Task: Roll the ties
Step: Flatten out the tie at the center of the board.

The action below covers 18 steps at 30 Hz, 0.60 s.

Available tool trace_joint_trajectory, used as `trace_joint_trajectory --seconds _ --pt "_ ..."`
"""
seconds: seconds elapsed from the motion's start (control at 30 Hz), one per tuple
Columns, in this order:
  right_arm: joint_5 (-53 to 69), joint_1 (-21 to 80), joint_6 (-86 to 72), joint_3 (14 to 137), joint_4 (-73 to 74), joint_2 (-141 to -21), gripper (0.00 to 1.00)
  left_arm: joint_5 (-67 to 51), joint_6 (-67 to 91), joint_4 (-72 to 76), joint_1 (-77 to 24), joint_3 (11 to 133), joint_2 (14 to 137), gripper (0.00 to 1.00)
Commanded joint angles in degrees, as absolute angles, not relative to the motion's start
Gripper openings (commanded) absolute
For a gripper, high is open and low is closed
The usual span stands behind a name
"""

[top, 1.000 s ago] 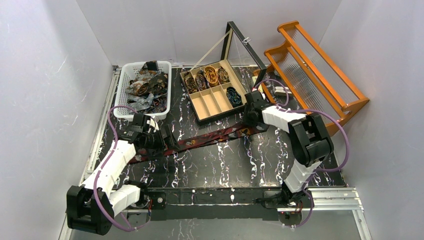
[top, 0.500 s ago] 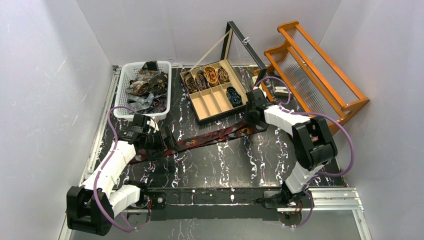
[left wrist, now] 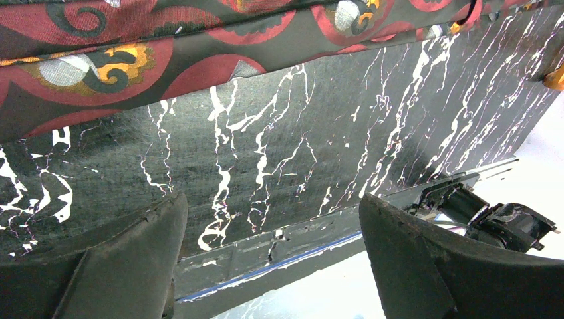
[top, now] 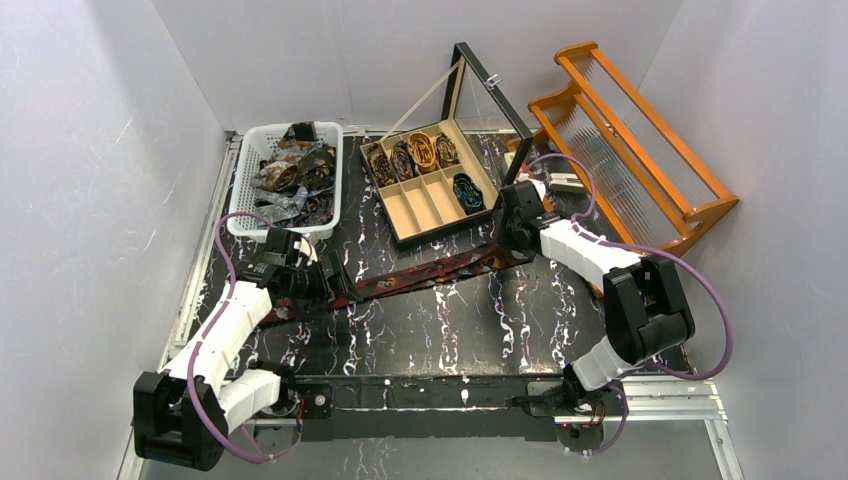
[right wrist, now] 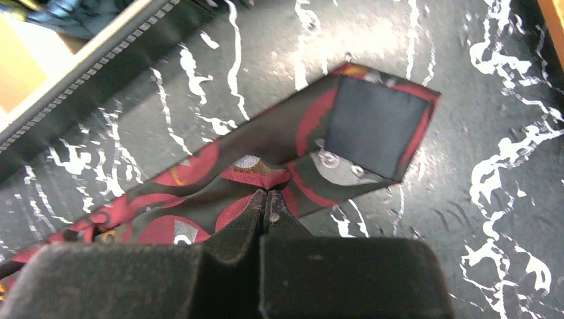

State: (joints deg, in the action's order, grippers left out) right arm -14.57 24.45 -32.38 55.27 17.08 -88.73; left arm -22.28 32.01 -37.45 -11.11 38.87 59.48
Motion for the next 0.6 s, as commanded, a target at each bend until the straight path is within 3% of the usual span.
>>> trace_joint_trajectory --seconds 0.0,0.5,0.57 --pt "-19.33 24.36 -33.23 52.87 17.83 -86.31 0.01 -22.24 31.38 -38.17 -11.43 38.84 59.75 0.98" --pt "-20.66 24.32 -31.07 56.43 19.27 -94.15 0.01 -22.28 31.55 -38.06 -11.43 38.67 59.41 0.98" --pt "-20.65 24.33 -31.06 57.11 20.47 -94.74 0.1 -22.4 31.48 -38.03 -11.43 38.7 59.65 0.98"
